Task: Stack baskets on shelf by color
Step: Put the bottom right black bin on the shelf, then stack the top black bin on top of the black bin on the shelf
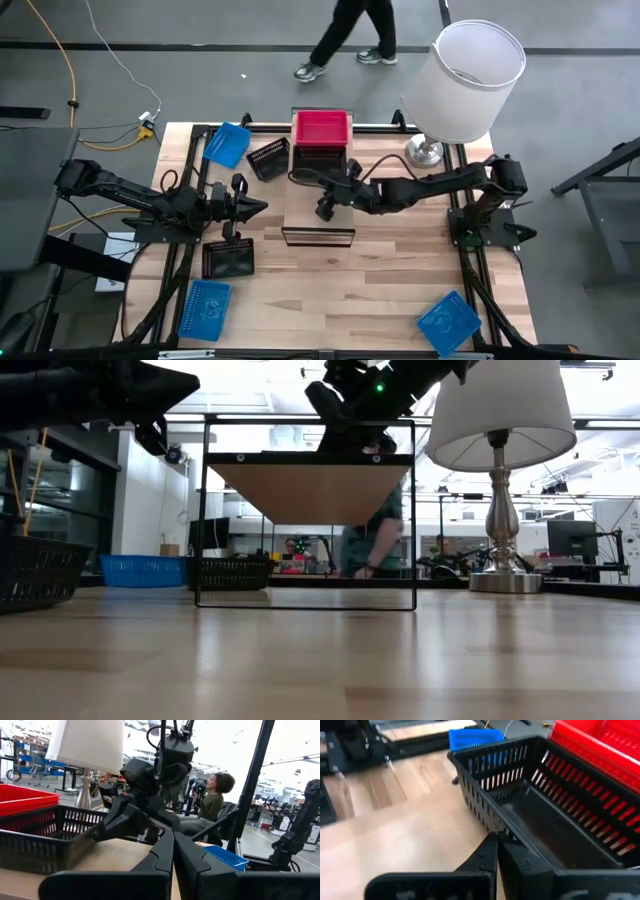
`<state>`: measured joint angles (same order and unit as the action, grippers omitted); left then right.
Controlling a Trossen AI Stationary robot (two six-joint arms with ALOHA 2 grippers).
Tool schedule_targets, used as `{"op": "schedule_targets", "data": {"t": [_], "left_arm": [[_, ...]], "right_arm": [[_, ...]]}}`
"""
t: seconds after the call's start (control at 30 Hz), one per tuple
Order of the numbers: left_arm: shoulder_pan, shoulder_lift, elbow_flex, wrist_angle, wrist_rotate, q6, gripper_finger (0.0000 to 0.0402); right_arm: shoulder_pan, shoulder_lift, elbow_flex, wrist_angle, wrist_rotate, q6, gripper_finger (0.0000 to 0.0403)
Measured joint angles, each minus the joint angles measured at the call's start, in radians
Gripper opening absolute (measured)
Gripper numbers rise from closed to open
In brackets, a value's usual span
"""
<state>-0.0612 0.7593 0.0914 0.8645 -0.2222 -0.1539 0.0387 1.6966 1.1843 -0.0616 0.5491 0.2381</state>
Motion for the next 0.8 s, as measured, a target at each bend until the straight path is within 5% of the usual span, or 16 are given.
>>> {"op": "schedule_targets", "data": {"t": [0.53,0.8], "left_arm": [[0.000,0.000,0.000,0.000,-0.002,0.000,0.0001],[0.000,0.000,0.000,-0.006,-0.002,0.000,0.0001]], "right_arm": [[0.008,-0.003,0.000,0.079,-0.015,-0.003,0.0000],[0.032,-0.072,0.000,0.064,-0.160,-0.035,0.0000]]}}
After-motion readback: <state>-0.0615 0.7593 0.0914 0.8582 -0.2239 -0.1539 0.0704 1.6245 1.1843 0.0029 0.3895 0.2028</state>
